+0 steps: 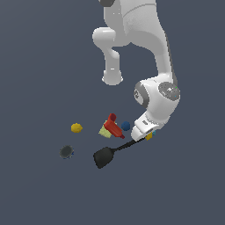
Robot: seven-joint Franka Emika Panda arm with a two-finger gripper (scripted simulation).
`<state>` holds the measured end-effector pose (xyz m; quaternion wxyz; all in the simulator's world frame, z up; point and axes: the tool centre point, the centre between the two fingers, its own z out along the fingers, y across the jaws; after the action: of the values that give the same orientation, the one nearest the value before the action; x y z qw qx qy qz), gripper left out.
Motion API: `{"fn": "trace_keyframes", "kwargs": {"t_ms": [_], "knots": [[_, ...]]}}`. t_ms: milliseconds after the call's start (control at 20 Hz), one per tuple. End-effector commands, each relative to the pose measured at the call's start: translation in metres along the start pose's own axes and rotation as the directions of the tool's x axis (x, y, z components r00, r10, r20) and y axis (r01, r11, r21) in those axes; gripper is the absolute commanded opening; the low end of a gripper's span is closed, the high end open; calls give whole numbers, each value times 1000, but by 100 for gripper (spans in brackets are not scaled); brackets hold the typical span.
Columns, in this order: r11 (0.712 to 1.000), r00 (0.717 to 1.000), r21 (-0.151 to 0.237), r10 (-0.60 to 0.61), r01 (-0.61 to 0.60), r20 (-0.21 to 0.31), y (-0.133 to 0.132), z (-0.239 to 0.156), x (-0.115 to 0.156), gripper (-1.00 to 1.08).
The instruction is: Pick up a designated object from a clutter of objects.
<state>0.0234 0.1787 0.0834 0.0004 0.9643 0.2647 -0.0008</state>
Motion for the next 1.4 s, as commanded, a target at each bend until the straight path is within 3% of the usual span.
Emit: {"fn": "trace_keyframes", "kwargs": {"t_ms": [0, 1350], "knots": [[1000, 1000, -1, 1, -1, -1, 13, -21, -9, -100], [1000, 1000, 2, 0, 0, -3, 169, -284, -120, -100]]}}
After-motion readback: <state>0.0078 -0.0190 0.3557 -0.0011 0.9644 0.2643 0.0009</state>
